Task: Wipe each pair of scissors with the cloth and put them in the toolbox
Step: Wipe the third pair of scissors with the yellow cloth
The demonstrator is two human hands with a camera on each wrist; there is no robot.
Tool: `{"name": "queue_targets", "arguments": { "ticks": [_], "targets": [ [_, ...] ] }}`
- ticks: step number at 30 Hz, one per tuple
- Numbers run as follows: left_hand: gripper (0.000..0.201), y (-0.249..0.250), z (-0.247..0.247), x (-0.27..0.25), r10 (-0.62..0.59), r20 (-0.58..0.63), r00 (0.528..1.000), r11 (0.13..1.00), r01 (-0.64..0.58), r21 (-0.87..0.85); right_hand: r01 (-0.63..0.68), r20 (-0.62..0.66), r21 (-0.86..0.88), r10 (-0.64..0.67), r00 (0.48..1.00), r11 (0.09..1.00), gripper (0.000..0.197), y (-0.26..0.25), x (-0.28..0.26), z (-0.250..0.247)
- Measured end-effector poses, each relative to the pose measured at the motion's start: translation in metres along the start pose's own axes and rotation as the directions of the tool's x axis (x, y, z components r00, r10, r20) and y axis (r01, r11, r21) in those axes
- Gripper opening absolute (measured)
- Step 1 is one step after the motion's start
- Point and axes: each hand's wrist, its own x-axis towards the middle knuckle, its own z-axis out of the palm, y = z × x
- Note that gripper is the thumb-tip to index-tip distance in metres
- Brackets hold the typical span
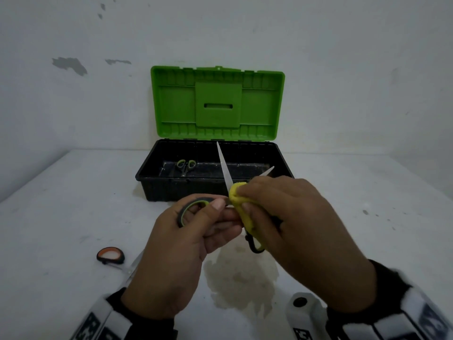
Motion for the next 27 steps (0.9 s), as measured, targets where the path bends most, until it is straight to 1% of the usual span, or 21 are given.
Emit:
{"name": "queue_targets", "arguments": {
  "ticks": [3,4,8,10,12,14,16,18,20,22,26,27],
  "targets": [
    [0.02,-0.001,-0.002,-0.002,0.004,0.007,1.0,1.0,-0.004,-0.007,-0.004,-0.016,-0.085,0.003,1.0,0.996,0.035,-0.003,-0.007,0.005],
    [0.021,-0.001,-0.001,-0.002,0.004,0.006,1.0,1.0,-0.004,-0.007,-0.002,-0.024,-0.106,-0.001,1.0,0.994,0.037,-0.004,-0.009,0.006],
    [0.023,0.001,0.001,-0.003,-0.003,0.005,1.0,0.999,0.004,-0.035,0.03,-0.057,-0.139,-0.038,0.998,0.99,0.029,0.003,-0.009,0.002],
    [0.027,0.003,0.001,-0.003,-0.003,0.0,1.0,0.999,0.003,-0.047,0.024,-0.051,-0.159,-0.032,0.998,0.987,0.027,0.01,-0.007,-0.003],
    [0.028,0.006,0.0,-0.002,-0.004,-0.002,1.0,0.999,0.003,-0.05,-0.002,-0.061,-0.12,-0.005,0.998,0.993,0.029,0.016,-0.006,-0.007],
    [0.027,0.007,-0.001,-0.001,-0.002,-0.005,1.0,0.999,0.001,-0.048,-0.016,-0.105,-0.043,0.011,0.994,0.999,0.031,0.019,-0.006,-0.011],
    [0.024,0.007,-0.001,0.0,0.004,-0.018,1.0,0.999,-0.005,-0.035,0.013,-0.134,-0.018,-0.015,0.991,1.0,0.028,0.013,-0.006,-0.013],
    [0.021,0.005,0.0,-0.001,0.003,-0.012,1.0,1.0,-0.004,-0.018,0.059,-0.104,-0.059,-0.065,0.992,0.996,0.024,0.005,-0.006,-0.009],
    [0.02,0.005,0.001,-0.002,0.005,0.003,1.0,1.0,-0.005,-0.005,0.083,-0.068,-0.142,-0.094,0.993,0.986,0.021,0.002,-0.006,-0.001],
    [0.021,0.006,0.0,-0.004,-0.006,0.004,1.0,1.0,0.006,-0.012,0.064,-0.068,-0.186,-0.078,0.995,0.981,0.022,0.007,-0.005,0.004],
    [0.021,0.008,-0.002,-0.006,-0.014,0.004,1.0,1.0,0.014,-0.007,0.005,-0.105,-0.178,-0.024,0.994,0.984,0.03,0.021,-0.003,-0.001],
    [0.02,0.008,-0.002,-0.005,-0.012,0.005,1.0,1.0,0.012,-0.004,0.003,-0.105,-0.174,-0.021,0.994,0.985,0.029,0.02,-0.002,-0.001]
  ]
}}
